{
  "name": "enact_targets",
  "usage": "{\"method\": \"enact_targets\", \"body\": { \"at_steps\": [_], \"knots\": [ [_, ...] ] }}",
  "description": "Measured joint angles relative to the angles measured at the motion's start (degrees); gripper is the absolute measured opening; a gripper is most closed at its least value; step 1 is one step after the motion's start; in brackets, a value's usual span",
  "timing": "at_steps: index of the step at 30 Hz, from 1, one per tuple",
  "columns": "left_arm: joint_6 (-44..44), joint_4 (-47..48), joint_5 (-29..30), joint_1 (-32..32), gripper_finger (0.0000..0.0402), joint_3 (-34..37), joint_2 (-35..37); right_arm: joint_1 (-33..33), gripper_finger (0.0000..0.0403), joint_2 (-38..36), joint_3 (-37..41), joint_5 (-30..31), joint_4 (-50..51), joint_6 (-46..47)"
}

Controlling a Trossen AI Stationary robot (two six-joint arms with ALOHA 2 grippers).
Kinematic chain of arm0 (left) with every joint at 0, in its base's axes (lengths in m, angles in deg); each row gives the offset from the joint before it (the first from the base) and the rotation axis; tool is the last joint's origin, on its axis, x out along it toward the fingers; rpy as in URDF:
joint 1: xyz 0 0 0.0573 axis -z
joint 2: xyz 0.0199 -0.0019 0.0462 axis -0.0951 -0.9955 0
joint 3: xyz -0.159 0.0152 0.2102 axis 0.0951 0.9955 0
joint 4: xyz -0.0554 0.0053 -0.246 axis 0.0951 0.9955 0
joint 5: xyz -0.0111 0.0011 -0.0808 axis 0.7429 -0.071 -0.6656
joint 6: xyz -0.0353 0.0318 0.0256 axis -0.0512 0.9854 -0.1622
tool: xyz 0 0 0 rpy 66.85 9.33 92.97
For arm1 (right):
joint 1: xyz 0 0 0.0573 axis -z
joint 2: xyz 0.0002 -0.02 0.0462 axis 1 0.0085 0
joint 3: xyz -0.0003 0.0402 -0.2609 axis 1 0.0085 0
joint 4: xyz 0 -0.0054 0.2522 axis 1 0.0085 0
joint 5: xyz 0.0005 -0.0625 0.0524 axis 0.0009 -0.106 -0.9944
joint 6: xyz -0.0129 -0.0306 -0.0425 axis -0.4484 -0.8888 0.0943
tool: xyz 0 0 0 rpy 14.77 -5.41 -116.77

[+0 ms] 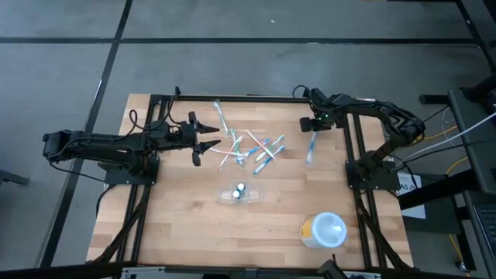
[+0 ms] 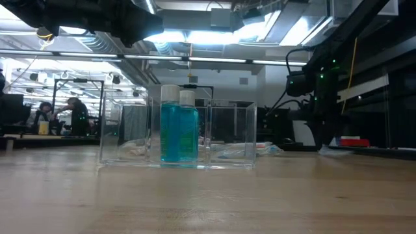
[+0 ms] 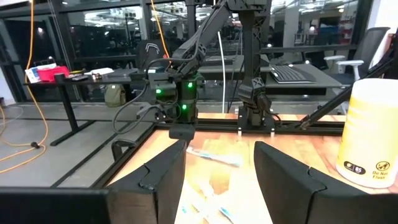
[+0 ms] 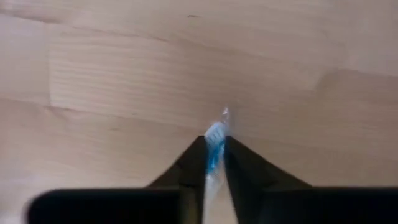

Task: Pick & Place toothbrushing station
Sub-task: Put the blue toothbrush into the transparent organizer

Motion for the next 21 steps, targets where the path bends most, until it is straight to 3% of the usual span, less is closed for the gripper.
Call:
{"method": "enact_targets", "body": {
  "at_steps": [3, 12, 21],
  "knots": [
    [0.0, 0.0, 0.3, 0.0, 0.0184, 0.0, 0.0, 0.0, 0.0011, 0.0, 0.0, -0.9, -0.6, -1.1],
    [0.0, 0.0, 0.5, 0.0, 0.0184, 0.0, 0.0, -4.8, 0.0003, -1.7, 0.0, -2.1, -1.6, -2.5],
    [0.0, 0.7, 0.5, 0.0, 0.0184, 0.0, 0.0, -17.6, 0.0001, -15.8, 0.0, 0.3, -7.0, 1.4]
  ]
}}
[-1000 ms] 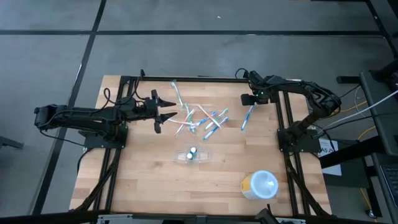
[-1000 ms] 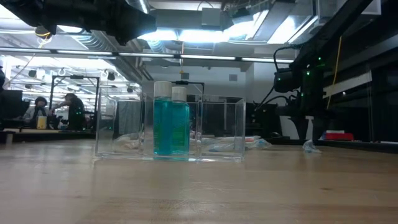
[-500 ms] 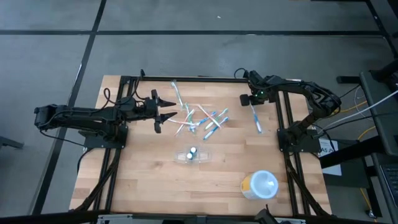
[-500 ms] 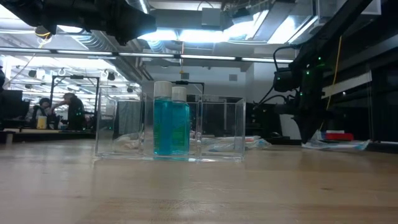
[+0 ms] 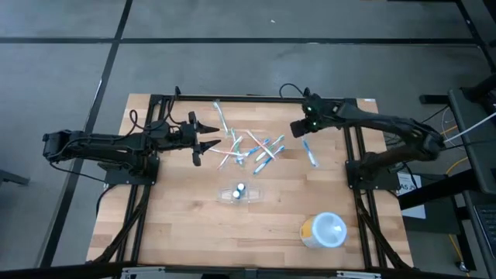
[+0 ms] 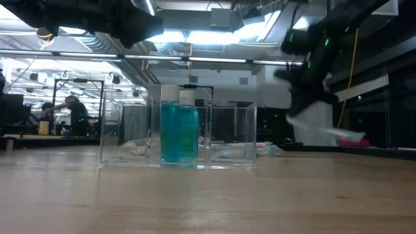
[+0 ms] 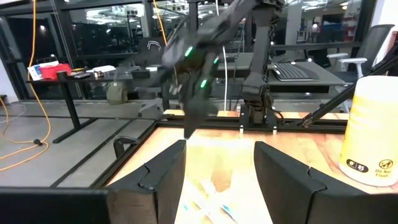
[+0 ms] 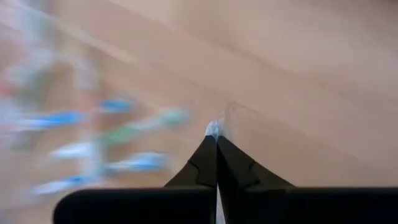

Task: Pick & Place toothbrushing station
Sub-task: Put the blue toothbrush into the transparent organizer

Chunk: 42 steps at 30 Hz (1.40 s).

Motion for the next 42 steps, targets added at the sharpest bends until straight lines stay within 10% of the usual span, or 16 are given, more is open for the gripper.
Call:
{"method": "enact_targets", "body": {
  "at_steps": [8, 16, 33, 42],
  "knots": [
    [0.2, 1.7, 2.1, 0.0, 0.0184, 0.0, 0.0, -25.4, 0.0001, -15.8, 1.2, 19.5, -19.2, -1.5],
    [1.1, 7.9, 6.6, 0.0, 0.0184, 0.0, 2.8, -43.8, 0.0, -16.0, 17.1, 31.4, -57.1, -13.3],
    [1.0, 24.0, 11.1, 0.0, 0.0184, 0.0, 19.7, -45.1, 0.0, 2.6, 19.8, 21.9, -95.4, -19.2],
    [0.6, 25.1, 11.1, 0.0, 0.0184, 0.0, 20.0, -44.0, 0.0, 9.9, 17.7, 19.9, -99.2, -15.0]
  ]
}}
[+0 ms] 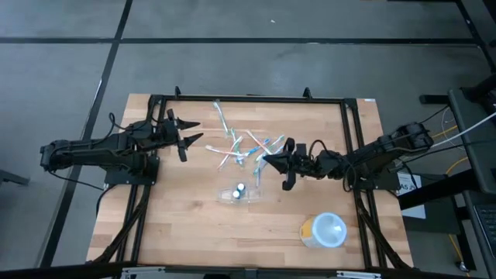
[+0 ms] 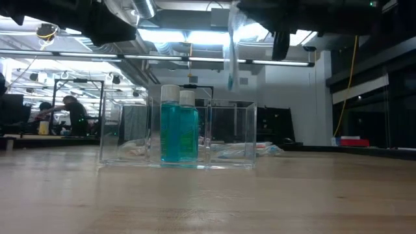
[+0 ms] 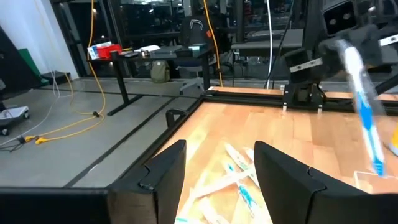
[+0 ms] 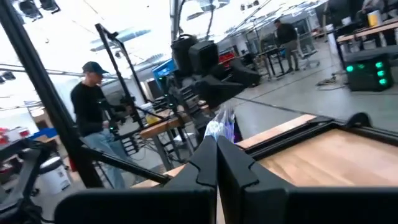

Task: Pick & Place toothbrushing station
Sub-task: Put the blue toothbrush into the transparent organizer

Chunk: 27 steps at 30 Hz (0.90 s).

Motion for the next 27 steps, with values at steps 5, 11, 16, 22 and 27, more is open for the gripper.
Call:
{"method": "enact_targets", "body": {
  "at_steps": [5, 11, 16, 22, 27],
  "knots": [
    [-0.2, 0.0, 0.0, 0.0, 0.0184, 0.0, 0.0, -1.5, 0.0, 3.7, -2.0, 1.4, 1.3, 0.2],
    [-0.9, 0.0, -0.7, 0.0, 0.0184, 0.0, 0.0, -2.1, 0.0, 7.6, -2.2, 4.0, 1.6, 2.2],
    [-1.2, 0.4, -0.8, 0.0, 0.0184, 0.0, 0.0, -2.2, 0.0, 10.8, -2.2, 5.5, 1.6, 4.9],
    [-1.6, 2.2, -0.5, 0.0, 0.0184, 0.0, 0.0, -2.3, 0.0021, 12.8, -2.2, 9.1, 1.6, 8.7],
    [-2.3, 3.2, -0.5, 0.0, 0.0184, 0.0, 0.0, -2.4, 0.0078, 12.9, -2.2, 9.9, 3.3, 11.7]
  ]
}}
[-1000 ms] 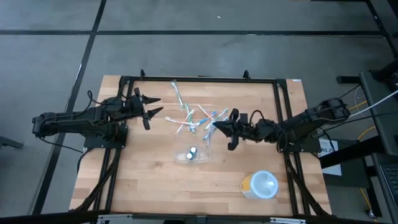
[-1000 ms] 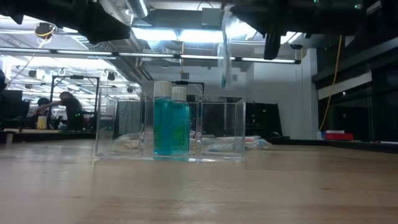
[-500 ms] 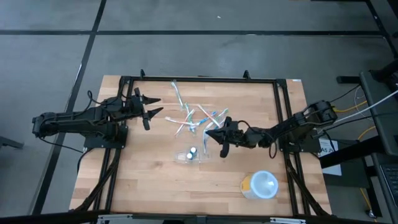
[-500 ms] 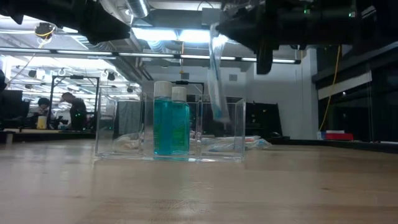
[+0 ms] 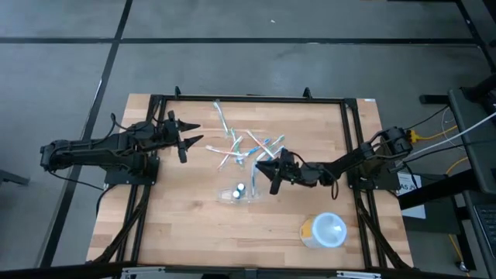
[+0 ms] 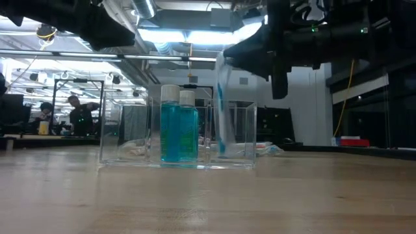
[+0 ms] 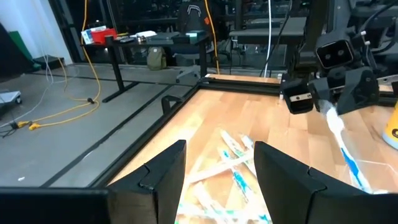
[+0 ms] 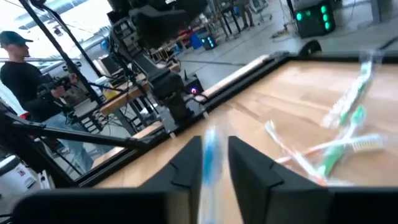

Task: Pick & Place toothbrushing station
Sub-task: Put the blue toothbrush into the transparent organizer

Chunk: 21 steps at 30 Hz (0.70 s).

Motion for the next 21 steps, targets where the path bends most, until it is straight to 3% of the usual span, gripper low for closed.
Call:
{"method": "enact_targets", "body": {
  "at_steps": [8, 12, 18, 21],
  "knots": [
    [-0.8, 0.8, 0.0, 0.0, 0.0184, 0.0, 0.0, -2.6, 0.0174, -0.3, 0.0, 1.6, 0.9, -1.2],
    [-1.3, 1.3, 0.0, 0.0, 0.0184, 0.0, 0.0, -3.0, 0.0193, -3.4, 0.0, 4.1, 3.0, -3.6],
    [-1.3, 1.7, 0.0, 0.0, 0.0184, 0.0, 0.0, -2.8, 0.0166, -12.4, 0.0, 10.7, 27.9, 10.5],
    [-1.3, 1.7, 0.0, 0.0, 0.0184, 0.0, 0.0, -2.0, 0.0141, -16.6, -1.6, 7.3, 43.3, 13.5]
  ]
}}
